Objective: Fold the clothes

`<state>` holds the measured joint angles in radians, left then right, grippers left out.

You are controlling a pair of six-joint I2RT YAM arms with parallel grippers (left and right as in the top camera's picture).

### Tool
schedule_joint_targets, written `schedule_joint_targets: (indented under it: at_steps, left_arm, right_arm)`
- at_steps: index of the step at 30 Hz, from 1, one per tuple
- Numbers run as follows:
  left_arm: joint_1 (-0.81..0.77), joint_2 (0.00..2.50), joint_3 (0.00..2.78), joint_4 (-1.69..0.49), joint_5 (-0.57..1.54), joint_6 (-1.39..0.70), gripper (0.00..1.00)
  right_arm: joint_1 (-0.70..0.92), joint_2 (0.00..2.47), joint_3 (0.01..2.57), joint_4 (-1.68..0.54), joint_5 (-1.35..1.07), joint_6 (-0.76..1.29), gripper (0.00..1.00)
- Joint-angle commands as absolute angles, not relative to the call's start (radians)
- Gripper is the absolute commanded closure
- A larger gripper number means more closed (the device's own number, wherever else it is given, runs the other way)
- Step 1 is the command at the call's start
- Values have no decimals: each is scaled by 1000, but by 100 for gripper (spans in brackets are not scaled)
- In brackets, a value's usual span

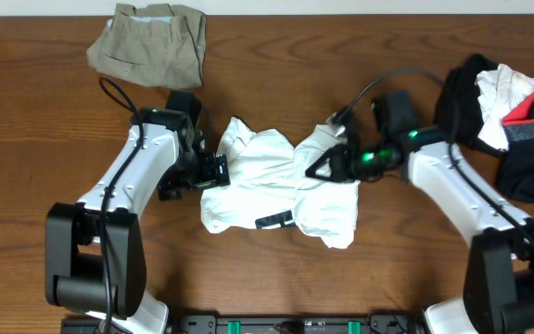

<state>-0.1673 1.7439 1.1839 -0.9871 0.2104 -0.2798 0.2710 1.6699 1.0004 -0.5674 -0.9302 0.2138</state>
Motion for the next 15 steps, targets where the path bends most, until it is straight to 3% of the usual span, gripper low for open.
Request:
schedule_joint_targets:
  at_steps: [1, 10, 15]
  left_arm:
    - [-166, 1751, 1178, -993, 217, -267, 2]
    - [-166, 1751, 1178, -992, 216, -267, 2]
    - [-166, 1751, 1178, -990, 217, -267, 2]
  right_arm:
    - [308, 1697, 888, -476, -917, 292, 90]
    - [340, 1702, 599, -192, -917, 496, 87]
    - [368, 1702, 541, -202, -926, 512, 92]
